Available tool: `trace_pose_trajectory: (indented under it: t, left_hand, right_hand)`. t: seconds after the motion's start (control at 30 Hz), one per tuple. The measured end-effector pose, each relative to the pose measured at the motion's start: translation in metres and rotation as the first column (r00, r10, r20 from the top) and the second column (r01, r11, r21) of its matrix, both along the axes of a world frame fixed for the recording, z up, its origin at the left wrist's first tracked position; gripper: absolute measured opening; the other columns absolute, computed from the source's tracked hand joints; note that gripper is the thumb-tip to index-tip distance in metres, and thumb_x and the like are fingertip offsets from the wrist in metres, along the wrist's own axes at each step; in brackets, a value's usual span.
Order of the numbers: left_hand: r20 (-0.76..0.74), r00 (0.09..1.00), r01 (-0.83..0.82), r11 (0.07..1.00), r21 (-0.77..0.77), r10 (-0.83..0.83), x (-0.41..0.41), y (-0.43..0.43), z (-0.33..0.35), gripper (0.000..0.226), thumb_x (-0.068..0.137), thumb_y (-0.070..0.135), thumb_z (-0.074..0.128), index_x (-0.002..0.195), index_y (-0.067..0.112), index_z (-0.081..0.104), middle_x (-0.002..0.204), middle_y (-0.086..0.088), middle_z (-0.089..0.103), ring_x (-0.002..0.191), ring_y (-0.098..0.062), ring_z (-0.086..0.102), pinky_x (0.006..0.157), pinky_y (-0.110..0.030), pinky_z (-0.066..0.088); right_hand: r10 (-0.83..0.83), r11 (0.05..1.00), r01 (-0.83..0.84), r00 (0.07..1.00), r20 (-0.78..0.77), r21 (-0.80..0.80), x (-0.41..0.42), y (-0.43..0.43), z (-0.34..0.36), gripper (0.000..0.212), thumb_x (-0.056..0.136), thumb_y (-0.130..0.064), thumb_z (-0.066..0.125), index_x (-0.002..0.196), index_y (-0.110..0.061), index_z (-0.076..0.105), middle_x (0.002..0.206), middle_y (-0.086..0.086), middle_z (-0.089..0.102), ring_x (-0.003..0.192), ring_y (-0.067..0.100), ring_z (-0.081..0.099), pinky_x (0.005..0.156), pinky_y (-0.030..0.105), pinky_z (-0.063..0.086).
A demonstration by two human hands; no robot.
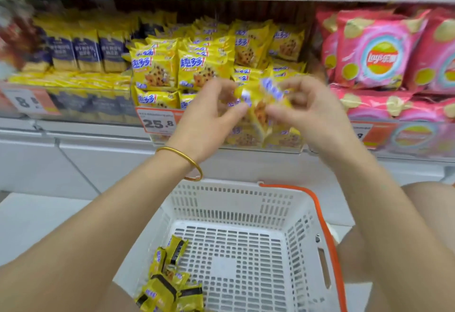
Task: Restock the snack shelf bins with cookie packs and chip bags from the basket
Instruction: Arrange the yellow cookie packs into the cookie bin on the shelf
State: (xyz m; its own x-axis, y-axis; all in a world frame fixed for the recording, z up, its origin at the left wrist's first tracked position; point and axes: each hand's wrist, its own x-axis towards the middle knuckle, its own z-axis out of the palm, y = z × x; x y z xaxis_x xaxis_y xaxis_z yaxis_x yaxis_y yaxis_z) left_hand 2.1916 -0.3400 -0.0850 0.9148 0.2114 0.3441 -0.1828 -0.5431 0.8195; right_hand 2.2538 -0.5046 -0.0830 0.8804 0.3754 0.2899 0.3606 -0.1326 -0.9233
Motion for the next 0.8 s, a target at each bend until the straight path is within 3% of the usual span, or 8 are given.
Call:
trace_pose_trajectory:
  t: [0.1, 0.17, 0.23, 0.33, 0.47, 0.57, 0.7, 0.8]
  left_hand:
    - [0.218, 0.968, -0.197, 0.906, 0.375, 0.120, 0.008, 0.011, 0.003, 0.036, 0.088, 0.027, 0.056, 0.120, 0.012, 0.054, 0.116, 0.000, 0.049, 0.112, -0.021, 0.049, 0.097, -0.023, 0.035]
    - [0.255, 0.957, -0.260, 0.812, 0.522, 0.142, 0.012, 0.021, 0.000, 0.038, 0.086, 0.026, 0.053, 0.119, 0.009, 0.056, 0.126, -0.009, 0.049, 0.120, -0.029, 0.043, 0.099, -0.013, 0.018]
    - [0.244, 0.956, -0.279, 0.747, 0.603, 0.160, 0.016, 0.027, -0.006, 0.039, 0.086, 0.028, 0.051, 0.119, 0.009, 0.056, 0.134, -0.014, 0.045, 0.125, -0.034, 0.038, 0.103, -0.024, 0.019]
    - [0.240, 0.958, -0.278, 0.691, 0.667, 0.154, 0.020, 0.032, -0.013, 0.037, 0.086, 0.026, 0.055, 0.119, 0.008, 0.057, 0.138, -0.017, 0.042, 0.125, -0.036, 0.035, 0.103, -0.042, 0.029]
    - [0.264, 0.952, -0.299, 0.666, 0.683, 0.157, 0.025, 0.037, -0.016, 0.035, 0.087, 0.023, 0.059, 0.119, 0.008, 0.057, 0.139, -0.017, 0.041, 0.125, -0.034, 0.034, 0.103, -0.043, 0.031]
    - [0.243, 0.956, -0.290, 0.652, 0.701, 0.165, 0.026, 0.037, -0.017, 0.039, 0.086, 0.032, 0.045, 0.117, 0.011, 0.057, 0.139, -0.014, 0.041, 0.126, -0.030, 0.030, 0.102, -0.041, 0.030]
    - [0.218, 0.962, -0.271, 0.636, 0.722, 0.163, 0.026, 0.037, -0.017, 0.043, 0.084, 0.034, 0.040, 0.116, 0.011, 0.058, 0.140, -0.015, 0.040, 0.126, -0.031, 0.030, 0.102, -0.042, 0.032]
    - [0.200, 0.969, -0.246, 0.634, 0.733, 0.144, 0.025, 0.038, -0.017, 0.044, 0.084, 0.035, 0.038, 0.115, 0.010, 0.058, 0.141, -0.015, 0.039, 0.128, -0.032, 0.030, 0.104, -0.042, 0.031]
  right_hand:
    - [-0.228, 0.959, 0.268, 0.921, 0.315, -0.091, 0.037, 0.015, 0.034, 0.032, 0.075, -0.018, 0.074, 0.104, -0.021, 0.059, 0.098, -0.004, 0.064, 0.095, 0.017, 0.063, 0.083, 0.035, 0.051]
    - [-0.269, 0.886, 0.401, 0.854, 0.445, -0.233, 0.065, 0.034, 0.047, 0.033, 0.078, -0.022, 0.071, 0.109, -0.021, 0.059, 0.107, -0.006, 0.063, 0.107, 0.017, 0.057, 0.091, 0.036, 0.045]
    - [-0.242, 0.802, 0.458, 0.836, 0.492, -0.383, 0.092, 0.055, 0.049, 0.034, 0.081, -0.027, 0.069, 0.113, -0.026, 0.058, 0.118, -0.005, 0.061, 0.117, 0.023, 0.050, 0.097, 0.040, 0.041]
    - [-0.186, 0.776, 0.412, 0.873, 0.451, -0.478, 0.123, 0.078, 0.043, 0.038, 0.082, -0.027, 0.069, 0.119, -0.028, 0.058, 0.125, -0.002, 0.058, 0.122, 0.025, 0.046, 0.100, 0.039, 0.039]
    - [-0.157, 0.849, 0.350, 0.882, 0.445, -0.395, 0.145, 0.089, 0.047, 0.037, 0.076, -0.025, 0.075, 0.112, -0.027, 0.065, 0.122, 0.005, 0.056, 0.114, 0.020, 0.052, 0.098, 0.028, 0.041]
    - [-0.124, 0.876, 0.307, 0.888, 0.442, -0.371, 0.144, 0.088, 0.041, 0.039, 0.073, -0.027, 0.078, 0.111, -0.026, 0.067, 0.120, 0.004, 0.059, 0.115, 0.017, 0.052, 0.096, 0.022, 0.038]
    - [-0.072, 0.788, 0.345, 0.874, 0.481, -0.510, 0.135, 0.085, 0.030, 0.050, 0.079, -0.024, 0.074, 0.125, -0.035, 0.058, 0.130, 0.012, 0.045, 0.126, 0.032, 0.038, 0.108, 0.038, 0.033]
    - [-0.070, 0.709, 0.427, 0.834, 0.547, -0.561, 0.132, 0.081, 0.032, 0.054, 0.081, -0.027, 0.072, 0.130, -0.040, 0.053, 0.135, 0.013, 0.039, 0.129, 0.038, 0.031, 0.107, 0.047, 0.033]
